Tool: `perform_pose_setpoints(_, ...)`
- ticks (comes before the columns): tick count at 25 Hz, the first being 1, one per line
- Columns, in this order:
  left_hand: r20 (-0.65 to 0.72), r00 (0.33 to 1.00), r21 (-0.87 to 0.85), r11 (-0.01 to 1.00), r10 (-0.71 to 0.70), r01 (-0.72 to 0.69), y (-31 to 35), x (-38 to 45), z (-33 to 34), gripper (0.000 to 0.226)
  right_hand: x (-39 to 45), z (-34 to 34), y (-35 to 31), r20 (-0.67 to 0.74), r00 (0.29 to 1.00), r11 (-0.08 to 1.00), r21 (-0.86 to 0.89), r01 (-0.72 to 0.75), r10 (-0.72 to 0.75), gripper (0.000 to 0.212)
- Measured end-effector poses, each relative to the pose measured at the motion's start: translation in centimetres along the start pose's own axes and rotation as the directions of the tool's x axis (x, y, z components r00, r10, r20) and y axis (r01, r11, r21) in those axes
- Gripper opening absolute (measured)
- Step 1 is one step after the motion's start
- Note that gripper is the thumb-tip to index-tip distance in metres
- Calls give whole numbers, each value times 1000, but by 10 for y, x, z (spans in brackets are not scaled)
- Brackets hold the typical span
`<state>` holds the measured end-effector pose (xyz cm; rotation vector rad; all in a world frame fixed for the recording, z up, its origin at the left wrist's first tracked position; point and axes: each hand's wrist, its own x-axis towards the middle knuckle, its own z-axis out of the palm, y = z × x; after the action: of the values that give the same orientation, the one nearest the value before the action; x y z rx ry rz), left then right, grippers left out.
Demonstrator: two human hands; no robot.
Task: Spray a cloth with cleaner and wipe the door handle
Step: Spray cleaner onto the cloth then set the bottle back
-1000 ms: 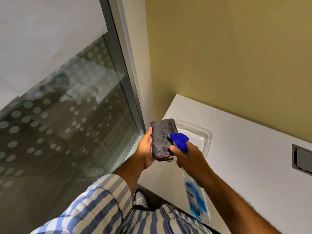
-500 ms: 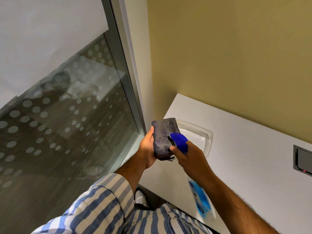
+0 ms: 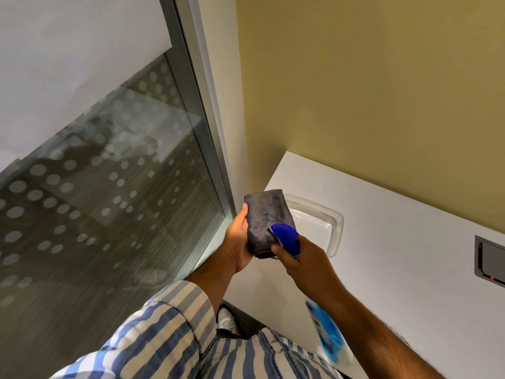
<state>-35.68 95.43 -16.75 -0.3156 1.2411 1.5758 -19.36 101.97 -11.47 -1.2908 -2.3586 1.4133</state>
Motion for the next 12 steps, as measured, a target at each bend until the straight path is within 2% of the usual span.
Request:
perform_pose_setpoints(4,-4,1000,-1,1000,-3,3,-1,0,2,57,5,-7,-9,15,1000,999,37,9,-10,27)
perform_pose_setpoints(8,27,1000,2,1000,-9,9,-2,1,3,59,15,-25,-19,-52,996,993,94,76,-72,22)
perform_pose_setpoints(12,24,999,2,1000,-22,22,-2,4,6,58,24,-33,-18,-43,997,996,64,68,-66,24)
